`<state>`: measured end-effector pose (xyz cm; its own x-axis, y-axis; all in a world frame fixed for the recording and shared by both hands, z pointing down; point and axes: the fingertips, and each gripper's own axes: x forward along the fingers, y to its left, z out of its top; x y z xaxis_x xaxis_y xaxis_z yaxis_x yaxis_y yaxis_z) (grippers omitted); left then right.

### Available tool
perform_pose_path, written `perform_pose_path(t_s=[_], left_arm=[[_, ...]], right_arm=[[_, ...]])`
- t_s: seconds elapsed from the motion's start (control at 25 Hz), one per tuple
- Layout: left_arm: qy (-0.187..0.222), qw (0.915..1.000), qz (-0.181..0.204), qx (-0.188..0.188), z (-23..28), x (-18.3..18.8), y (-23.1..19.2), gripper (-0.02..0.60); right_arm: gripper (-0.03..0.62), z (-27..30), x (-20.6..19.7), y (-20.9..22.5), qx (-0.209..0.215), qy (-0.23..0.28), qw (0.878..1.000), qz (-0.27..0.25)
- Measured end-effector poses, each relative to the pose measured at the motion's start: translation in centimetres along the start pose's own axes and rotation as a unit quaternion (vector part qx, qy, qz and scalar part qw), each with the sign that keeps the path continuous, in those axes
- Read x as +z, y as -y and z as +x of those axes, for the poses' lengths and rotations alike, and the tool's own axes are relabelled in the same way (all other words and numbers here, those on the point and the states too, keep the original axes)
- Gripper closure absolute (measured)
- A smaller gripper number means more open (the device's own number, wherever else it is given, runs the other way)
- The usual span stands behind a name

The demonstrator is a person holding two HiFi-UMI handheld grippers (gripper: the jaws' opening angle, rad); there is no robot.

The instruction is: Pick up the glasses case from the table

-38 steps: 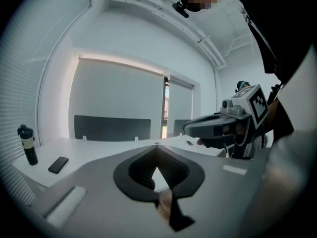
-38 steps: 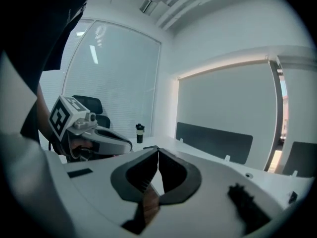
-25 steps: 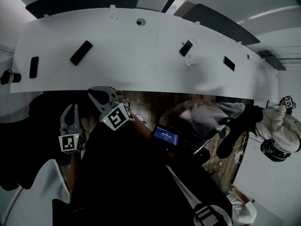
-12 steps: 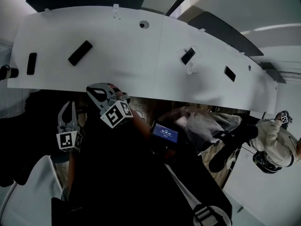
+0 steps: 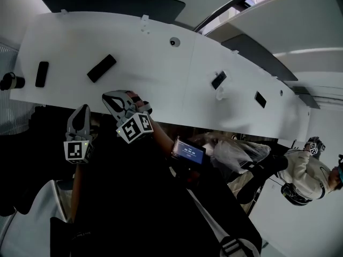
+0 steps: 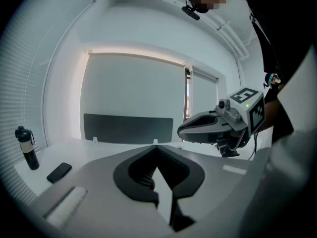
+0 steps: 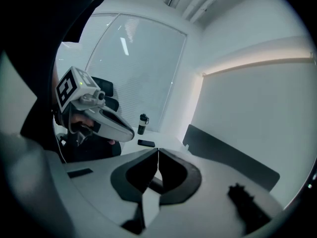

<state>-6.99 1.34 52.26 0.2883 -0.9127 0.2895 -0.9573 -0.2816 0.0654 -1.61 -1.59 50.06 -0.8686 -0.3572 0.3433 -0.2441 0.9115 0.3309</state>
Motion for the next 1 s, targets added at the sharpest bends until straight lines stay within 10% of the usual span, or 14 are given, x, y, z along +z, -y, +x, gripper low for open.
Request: perform_pose_path(t_s=[0.44,1.0], left_arm=[[0.002,0.9998,-0.005,0.021,0.6,-0.9,-5.1,0.573],[0.028,0.988,-0.069,0.135,-3.2,-0.5,-12.4,0.572]], right_arm=[[0.585,7.7,-3.0,1.1,0.088,-0.049,0.982,-0.16],[0.518,17.2,-13.9,-3.7,0.313,-0.15,0.872,-0.347]])
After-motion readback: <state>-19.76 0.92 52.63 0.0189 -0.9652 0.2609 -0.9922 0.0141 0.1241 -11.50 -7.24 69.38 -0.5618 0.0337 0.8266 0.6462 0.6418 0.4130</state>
